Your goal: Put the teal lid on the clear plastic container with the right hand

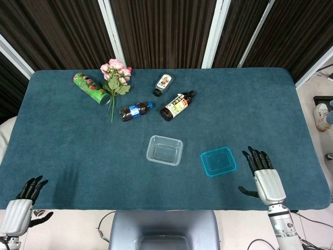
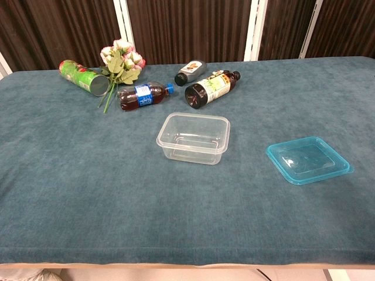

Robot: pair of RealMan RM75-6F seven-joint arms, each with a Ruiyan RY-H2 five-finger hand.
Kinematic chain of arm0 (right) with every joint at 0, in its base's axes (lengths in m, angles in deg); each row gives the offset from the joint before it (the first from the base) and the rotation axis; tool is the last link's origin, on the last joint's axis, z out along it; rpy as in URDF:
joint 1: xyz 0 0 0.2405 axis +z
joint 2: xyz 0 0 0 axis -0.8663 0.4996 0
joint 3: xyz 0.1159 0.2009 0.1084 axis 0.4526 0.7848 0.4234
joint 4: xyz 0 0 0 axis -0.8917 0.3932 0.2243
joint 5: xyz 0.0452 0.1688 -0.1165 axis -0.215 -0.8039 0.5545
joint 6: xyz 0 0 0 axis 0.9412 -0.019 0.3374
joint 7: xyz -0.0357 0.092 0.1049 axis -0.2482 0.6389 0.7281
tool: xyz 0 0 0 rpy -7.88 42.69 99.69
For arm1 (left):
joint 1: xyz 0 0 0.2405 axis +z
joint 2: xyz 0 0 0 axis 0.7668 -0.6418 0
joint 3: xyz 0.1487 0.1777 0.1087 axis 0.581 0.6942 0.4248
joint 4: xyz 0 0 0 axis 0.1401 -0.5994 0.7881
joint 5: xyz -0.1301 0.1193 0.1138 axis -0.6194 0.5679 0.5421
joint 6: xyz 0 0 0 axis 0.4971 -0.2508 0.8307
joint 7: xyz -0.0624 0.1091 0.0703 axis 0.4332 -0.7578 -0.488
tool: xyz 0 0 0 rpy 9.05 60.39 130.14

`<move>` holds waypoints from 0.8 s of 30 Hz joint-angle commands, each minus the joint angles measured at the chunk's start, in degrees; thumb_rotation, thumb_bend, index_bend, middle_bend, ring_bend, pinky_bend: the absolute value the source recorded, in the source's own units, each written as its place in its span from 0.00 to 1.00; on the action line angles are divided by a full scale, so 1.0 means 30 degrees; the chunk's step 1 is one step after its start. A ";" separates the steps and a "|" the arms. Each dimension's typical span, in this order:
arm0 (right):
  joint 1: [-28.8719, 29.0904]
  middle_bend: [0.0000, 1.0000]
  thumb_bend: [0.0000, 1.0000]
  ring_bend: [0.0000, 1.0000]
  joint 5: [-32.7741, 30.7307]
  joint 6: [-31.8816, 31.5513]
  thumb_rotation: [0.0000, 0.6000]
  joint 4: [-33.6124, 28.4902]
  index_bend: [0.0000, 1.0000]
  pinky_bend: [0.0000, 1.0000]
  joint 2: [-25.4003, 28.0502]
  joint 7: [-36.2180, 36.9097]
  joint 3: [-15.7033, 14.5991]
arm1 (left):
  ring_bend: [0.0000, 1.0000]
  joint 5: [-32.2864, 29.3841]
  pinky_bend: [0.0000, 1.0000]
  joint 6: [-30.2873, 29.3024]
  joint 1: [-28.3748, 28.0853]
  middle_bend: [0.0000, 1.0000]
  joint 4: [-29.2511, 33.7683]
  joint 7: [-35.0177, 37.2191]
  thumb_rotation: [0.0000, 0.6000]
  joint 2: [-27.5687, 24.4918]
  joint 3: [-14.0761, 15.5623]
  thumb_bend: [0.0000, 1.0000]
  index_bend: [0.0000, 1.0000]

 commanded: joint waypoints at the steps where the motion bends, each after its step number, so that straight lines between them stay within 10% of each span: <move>1: -0.0009 0.00 0.10 0.00 0.0042 0.0074 1.00 0.0022 0.00 0.04 -0.0028 -0.0027 0.0040 | 0.06 -0.0003 0.34 -0.0014 0.0016 0.07 -0.0042 0.0041 1.00 0.0024 -0.0003 0.49 0.17; 24: 0.4517 0.00 0.08 0.00 -0.2358 0.8042 1.00 0.2230 0.00 0.00 0.0766 -0.0430 0.1790 | 0.06 -0.0470 0.34 0.0423 0.0101 0.07 -0.0341 0.0486 1.00 0.0125 0.0015 0.49 0.17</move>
